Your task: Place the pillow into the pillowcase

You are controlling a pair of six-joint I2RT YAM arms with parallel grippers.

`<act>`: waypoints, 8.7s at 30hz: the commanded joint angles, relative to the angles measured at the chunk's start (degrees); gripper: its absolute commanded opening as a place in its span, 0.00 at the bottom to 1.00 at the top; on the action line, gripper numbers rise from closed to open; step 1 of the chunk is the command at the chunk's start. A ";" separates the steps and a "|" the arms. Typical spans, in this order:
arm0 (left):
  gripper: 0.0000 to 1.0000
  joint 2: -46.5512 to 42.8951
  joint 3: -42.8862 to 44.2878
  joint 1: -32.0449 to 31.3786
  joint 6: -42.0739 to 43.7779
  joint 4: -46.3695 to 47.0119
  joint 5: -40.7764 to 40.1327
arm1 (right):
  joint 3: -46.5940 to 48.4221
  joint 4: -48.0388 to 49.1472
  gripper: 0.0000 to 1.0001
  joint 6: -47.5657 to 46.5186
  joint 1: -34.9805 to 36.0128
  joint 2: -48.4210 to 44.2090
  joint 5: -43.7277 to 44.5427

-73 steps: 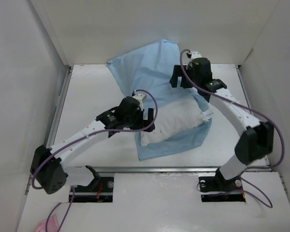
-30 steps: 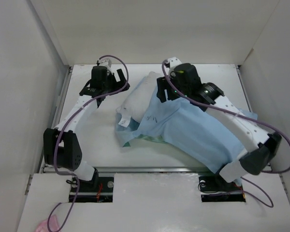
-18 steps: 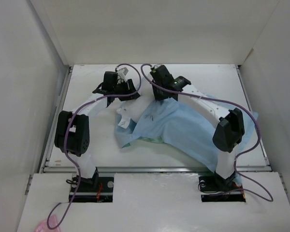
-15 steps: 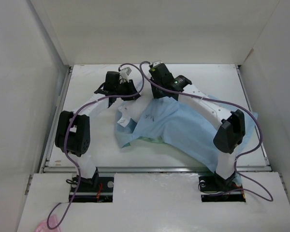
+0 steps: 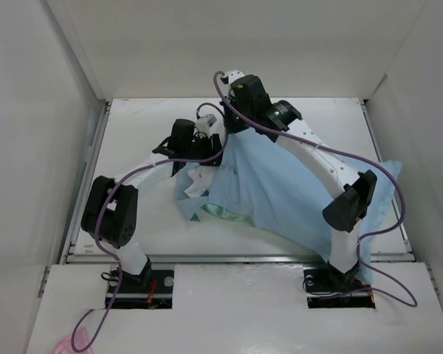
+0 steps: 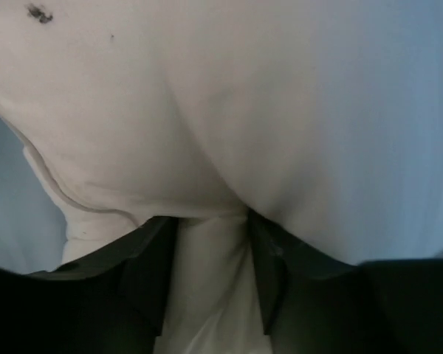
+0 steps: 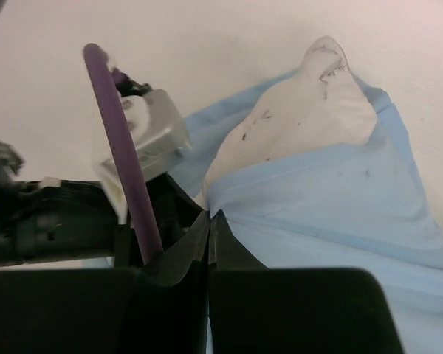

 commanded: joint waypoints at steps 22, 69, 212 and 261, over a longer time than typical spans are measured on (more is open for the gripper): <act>1.00 -20.64 -8.97 18.08 -12.94 -7.55 -18.27 | 11.86 -17.68 0.92 -10.23 8.92 5.96 4.13; 0.89 11.17 10.90 -15.41 -5.21 -8.95 -25.84 | -34.43 22.65 0.00 -8.46 1.90 -41.92 -6.41; 0.00 -6.28 8.71 4.10 0.86 -1.48 -26.96 | -25.90 23.88 0.25 -11.37 -4.33 3.25 -8.45; 0.00 -25.06 -5.72 4.72 -2.83 -1.92 -16.51 | -13.34 27.66 0.00 22.15 -14.02 11.69 22.52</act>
